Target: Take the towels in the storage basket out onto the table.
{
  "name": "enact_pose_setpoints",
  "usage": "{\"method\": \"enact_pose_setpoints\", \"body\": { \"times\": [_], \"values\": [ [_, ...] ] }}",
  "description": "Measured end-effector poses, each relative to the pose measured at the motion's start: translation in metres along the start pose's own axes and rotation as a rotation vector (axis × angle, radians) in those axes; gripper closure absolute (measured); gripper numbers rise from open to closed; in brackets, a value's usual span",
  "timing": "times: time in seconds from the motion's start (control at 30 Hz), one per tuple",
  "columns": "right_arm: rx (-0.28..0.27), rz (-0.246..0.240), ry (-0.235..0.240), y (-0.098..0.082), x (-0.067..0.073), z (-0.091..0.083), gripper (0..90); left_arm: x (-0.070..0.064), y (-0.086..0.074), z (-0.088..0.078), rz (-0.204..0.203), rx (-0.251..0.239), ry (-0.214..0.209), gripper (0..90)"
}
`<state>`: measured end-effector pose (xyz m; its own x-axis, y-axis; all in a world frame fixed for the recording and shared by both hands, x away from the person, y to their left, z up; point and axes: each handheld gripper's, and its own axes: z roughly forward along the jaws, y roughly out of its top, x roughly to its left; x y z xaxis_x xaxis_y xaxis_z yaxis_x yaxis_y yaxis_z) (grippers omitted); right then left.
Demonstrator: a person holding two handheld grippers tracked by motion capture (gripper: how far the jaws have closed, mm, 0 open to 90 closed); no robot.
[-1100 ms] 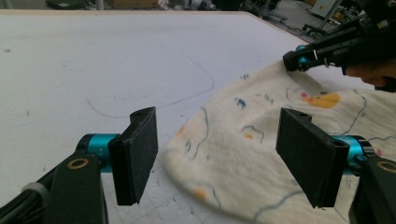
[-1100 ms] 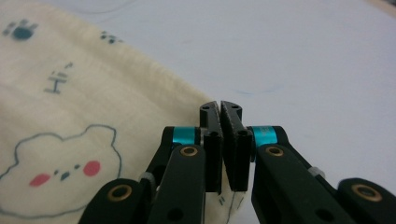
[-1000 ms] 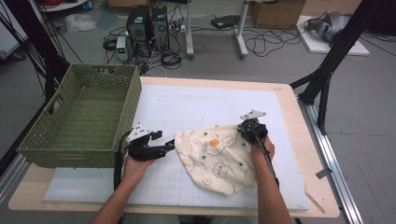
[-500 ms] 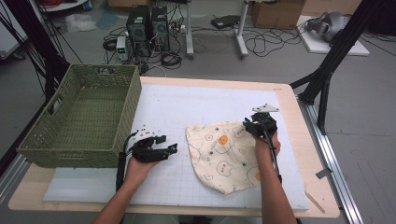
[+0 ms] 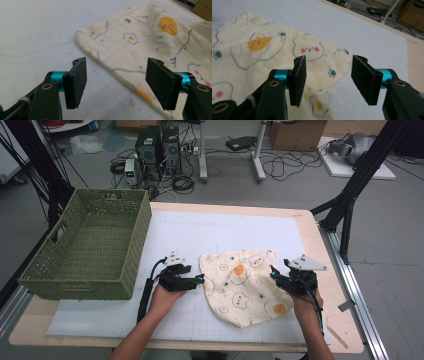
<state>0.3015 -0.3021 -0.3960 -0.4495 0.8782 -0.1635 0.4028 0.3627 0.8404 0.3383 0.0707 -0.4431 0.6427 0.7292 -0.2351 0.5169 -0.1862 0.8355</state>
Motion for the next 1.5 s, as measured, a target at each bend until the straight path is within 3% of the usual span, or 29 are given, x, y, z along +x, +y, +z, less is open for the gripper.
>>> {"method": "enact_pose_setpoints", "body": {
  "times": [0.17,0.4,0.47,0.53,0.6,0.67,0.73,0.8,1.0,1.2,1.33,1.37,1.43,1.5],
  "values": [
    [-0.007,0.006,-0.009,-0.021,0.004,-0.018,43.7,-0.015,0.015,0.023,0.052,0.058,0.026,34.7],
    [-0.043,0.05,-0.004,-0.025,0.0,-0.031,39.2,-0.027,0.014,0.049,0.106,0.131,0.096,38.5],
    [-0.045,0.06,0.002,-0.027,-0.002,-0.031,39.0,-0.03,0.015,0.049,0.125,0.133,0.126,47.5],
    [-0.038,0.064,0.003,-0.029,-0.003,-0.03,38.8,-0.029,0.015,0.048,0.165,0.134,0.147,67.7],
    [-0.033,0.066,0.005,-0.032,-0.004,-0.028,38.7,-0.024,0.015,0.045,0.13,0.135,0.134,85.1],
    [-0.028,0.067,0.011,-0.034,-0.006,-0.027,38.6,-0.014,0.016,0.041,0.081,0.13,0.133,87.9],
    [-0.025,0.071,0.014,-0.035,-0.006,-0.027,38.7,-0.002,0.018,0.035,0.074,0.119,0.178,88.2],
    [-0.022,0.079,0.018,-0.035,-0.006,-0.026,38.7,0.011,0.019,0.029,0.029,0.105,0.195,88.2],
    [-0.007,0.07,0.028,-0.037,-0.005,-0.02,39.2,0.041,0.023,0.01,-0.049,0.048,0.247,88.2],
    [0.0,0.064,0.046,-0.035,-0.001,-0.014,40.1,0.066,0.021,0.007,-0.109,0.023,0.309,88.2],
    [0.005,0.07,0.065,-0.033,0.003,-0.008,42.8,0.074,0.026,0.004,-0.128,-0.007,0.301,87.6],
    [0.003,0.076,0.077,-0.031,0.003,-0.005,43.5,0.073,0.027,0.004,-0.124,-0.011,0.291,81.5],
    [-0.003,0.088,0.097,-0.026,0.003,0.002,46.6,0.071,0.026,0.004,-0.122,0.0,0.279,59.2],
    [-0.001,0.088,0.126,-0.019,0.003,0.011,49.5,0.069,0.026,0.001,-0.119,-0.008,0.254,50.6]
  ]
}}
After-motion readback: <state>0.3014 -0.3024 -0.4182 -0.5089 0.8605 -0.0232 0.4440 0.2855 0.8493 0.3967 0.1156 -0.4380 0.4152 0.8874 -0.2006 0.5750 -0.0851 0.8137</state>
